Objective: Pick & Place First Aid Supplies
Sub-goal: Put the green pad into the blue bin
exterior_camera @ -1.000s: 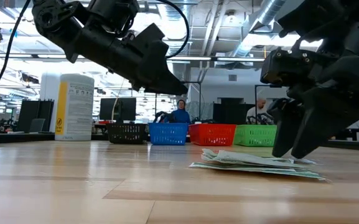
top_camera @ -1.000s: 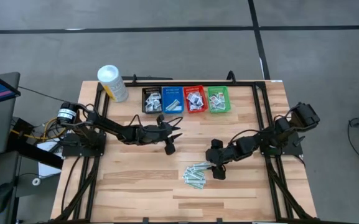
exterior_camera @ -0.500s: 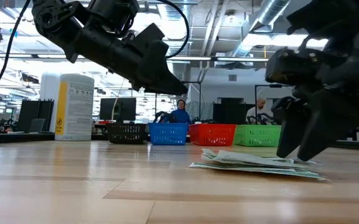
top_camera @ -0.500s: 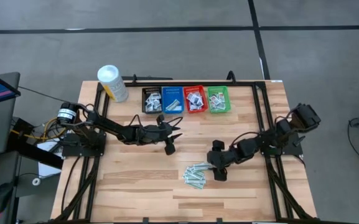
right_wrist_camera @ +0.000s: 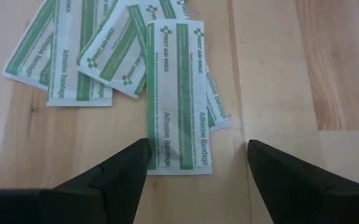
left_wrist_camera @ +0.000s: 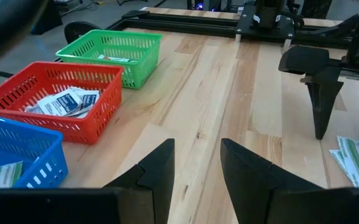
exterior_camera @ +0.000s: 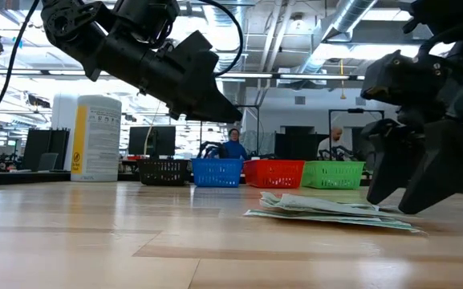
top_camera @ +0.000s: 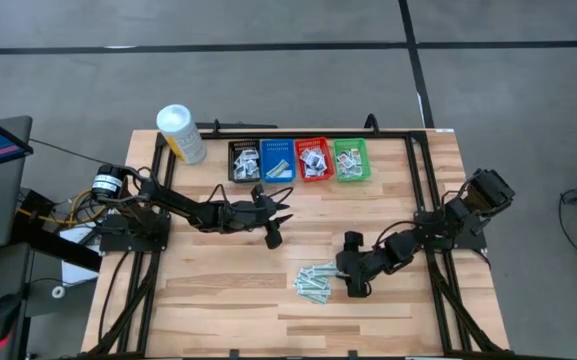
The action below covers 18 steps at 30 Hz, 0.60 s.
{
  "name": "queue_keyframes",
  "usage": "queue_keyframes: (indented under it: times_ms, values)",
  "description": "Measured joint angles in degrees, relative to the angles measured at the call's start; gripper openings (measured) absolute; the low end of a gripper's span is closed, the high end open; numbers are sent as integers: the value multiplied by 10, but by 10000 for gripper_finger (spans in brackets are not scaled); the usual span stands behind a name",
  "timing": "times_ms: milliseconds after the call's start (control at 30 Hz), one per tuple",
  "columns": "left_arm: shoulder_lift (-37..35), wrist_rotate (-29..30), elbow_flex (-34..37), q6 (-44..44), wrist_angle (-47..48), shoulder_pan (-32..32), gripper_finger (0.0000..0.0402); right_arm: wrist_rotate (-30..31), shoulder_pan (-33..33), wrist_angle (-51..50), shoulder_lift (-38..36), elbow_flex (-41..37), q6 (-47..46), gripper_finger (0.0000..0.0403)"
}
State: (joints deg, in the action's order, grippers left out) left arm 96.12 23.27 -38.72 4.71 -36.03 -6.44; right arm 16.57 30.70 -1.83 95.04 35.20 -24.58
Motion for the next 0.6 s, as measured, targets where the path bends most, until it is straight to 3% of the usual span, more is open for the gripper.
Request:
queue_keyframes:
  times_ms: [233,600]
  values:
    - [0,0,0,3,0,0,131,7,0,-6,0,0,3,255]
    - [0,0,0,3,0,0,131,11,0,-2,0,2,6,145]
